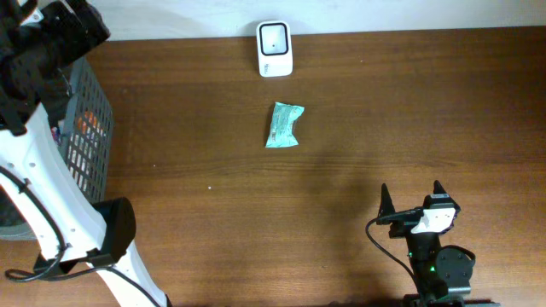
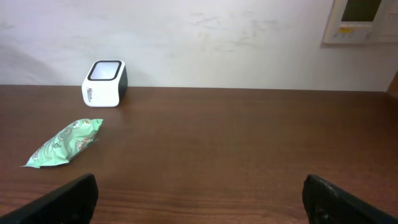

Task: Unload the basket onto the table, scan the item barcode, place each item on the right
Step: 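Reach the left gripper into the basket and grasp the red-purple packet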

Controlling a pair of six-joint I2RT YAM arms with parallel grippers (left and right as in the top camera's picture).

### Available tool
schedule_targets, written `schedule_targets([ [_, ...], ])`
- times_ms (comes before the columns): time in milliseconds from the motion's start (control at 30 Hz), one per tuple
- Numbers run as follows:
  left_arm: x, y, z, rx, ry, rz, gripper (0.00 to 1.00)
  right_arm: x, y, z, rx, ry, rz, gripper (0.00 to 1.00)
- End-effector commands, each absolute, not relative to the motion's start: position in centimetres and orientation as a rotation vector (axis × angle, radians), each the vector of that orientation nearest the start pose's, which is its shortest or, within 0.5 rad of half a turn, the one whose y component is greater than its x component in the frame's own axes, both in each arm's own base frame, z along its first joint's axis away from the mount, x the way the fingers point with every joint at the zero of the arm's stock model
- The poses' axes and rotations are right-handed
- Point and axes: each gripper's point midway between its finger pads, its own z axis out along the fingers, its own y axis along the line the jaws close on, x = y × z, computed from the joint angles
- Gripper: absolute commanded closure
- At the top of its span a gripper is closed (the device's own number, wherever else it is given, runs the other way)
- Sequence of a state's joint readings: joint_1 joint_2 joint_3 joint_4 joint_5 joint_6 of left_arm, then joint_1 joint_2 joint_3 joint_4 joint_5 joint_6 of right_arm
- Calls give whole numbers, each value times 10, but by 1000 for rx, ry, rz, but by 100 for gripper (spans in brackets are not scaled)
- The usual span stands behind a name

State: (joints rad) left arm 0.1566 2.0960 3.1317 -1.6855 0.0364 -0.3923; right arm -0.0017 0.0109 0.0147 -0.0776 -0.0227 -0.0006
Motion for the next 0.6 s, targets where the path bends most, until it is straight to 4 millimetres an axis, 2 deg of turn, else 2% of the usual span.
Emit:
schedule_targets([
  [0,407,87,440,-658,2103,-26,1,246,4,156,-18,1648,14,1],
  [67,403,107,441,-709,2085,5,2,246,4,156,-18,1648,14,1],
  [100,400,118,441,-736,2076,20,7,246,4,156,-18,1648,14,1],
  [133,395,132,441,-774,2063,40,8,246,4,156,-18,1648,14,1],
  [200,386,158,440,-843,2038,77,7,246,4,156,-18,1648,14,1],
  [233,380,171,440,-878,2024,96,12,246,4,156,-18,1648,14,1],
  [267,372,187,440,-922,2006,120,44,246,4,156,-18,1648,14,1],
  [300,368,195,440,-943,1997,132,62,246,4,156,-18,1648,14,1],
  [333,360,211,440,-986,1977,156,75,246,4,156,-18,1648,14,1],
  [367,353,223,437,-1024,1971,174,70,246,4,156,-18,1648,14,1],
  [400,349,232,433,-1055,1975,187,53,246,4,156,-18,1648,14,1],
  [433,345,243,424,-1095,1990,200,12,246,4,156,-18,1648,14,1],
  [467,342,250,416,-1126,2007,208,0,246,4,156,-18,1648,14,1],
  [567,335,276,375,-1252,2103,226,1,246,4,156,-18,1648,14,1],
])
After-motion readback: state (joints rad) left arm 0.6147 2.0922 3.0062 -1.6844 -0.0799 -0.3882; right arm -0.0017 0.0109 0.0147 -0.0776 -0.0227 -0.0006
